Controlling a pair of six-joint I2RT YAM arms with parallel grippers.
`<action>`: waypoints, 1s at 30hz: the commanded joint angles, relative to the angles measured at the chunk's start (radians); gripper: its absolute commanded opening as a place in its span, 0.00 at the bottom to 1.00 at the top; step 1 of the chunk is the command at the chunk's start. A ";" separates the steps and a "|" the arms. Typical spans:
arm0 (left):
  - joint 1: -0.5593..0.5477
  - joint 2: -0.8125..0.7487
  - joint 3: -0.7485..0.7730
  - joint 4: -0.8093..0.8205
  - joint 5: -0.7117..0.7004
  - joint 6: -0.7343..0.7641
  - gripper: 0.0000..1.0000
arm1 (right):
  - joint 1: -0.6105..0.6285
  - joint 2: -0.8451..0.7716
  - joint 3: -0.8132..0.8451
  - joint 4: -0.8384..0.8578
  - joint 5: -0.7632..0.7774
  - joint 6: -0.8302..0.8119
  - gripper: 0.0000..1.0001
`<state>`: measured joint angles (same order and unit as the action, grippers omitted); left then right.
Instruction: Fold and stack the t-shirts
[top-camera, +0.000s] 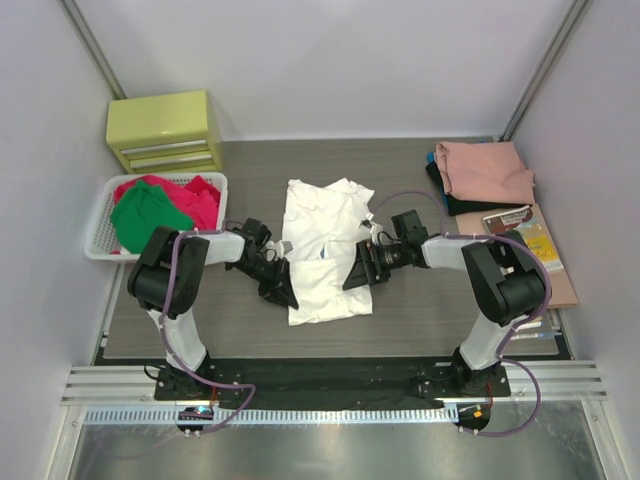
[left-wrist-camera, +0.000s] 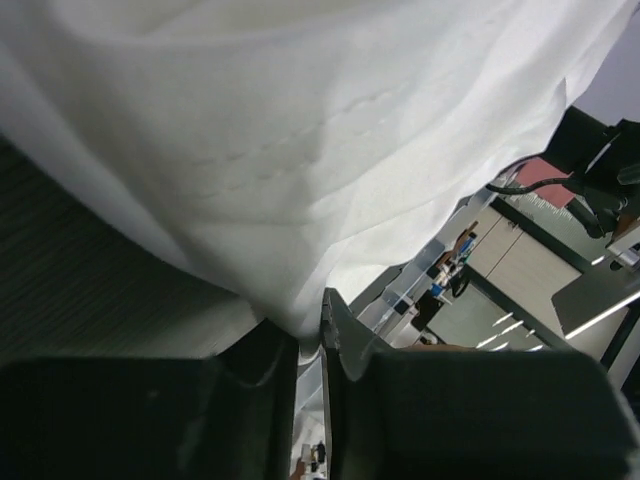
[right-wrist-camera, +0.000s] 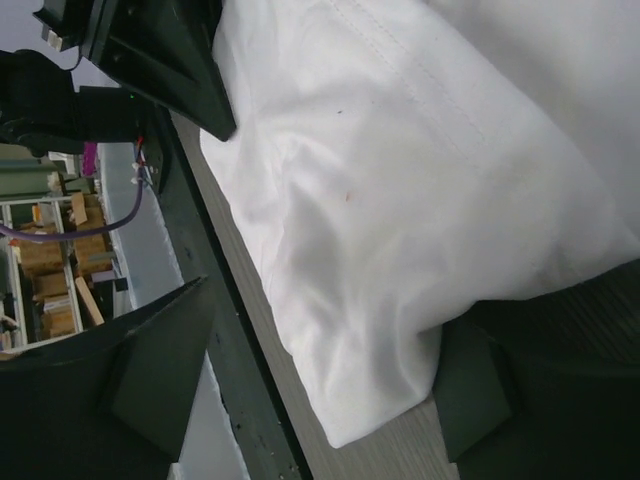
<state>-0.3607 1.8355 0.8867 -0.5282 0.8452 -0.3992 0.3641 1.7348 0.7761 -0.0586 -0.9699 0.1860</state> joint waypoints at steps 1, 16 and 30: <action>-0.003 -0.013 -0.006 0.011 -0.052 0.025 0.01 | 0.009 0.048 -0.011 -0.046 0.077 -0.028 0.71; -0.004 -0.045 0.043 -0.052 -0.107 0.111 0.00 | 0.009 0.019 0.002 -0.096 0.069 -0.074 0.01; -0.004 -0.016 0.279 -0.148 -0.109 0.178 0.00 | 0.009 -0.106 0.100 -0.173 0.045 -0.102 0.01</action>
<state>-0.3649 1.8259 1.1164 -0.6479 0.7410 -0.2523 0.3676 1.6863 0.8181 -0.2192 -0.9035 0.1001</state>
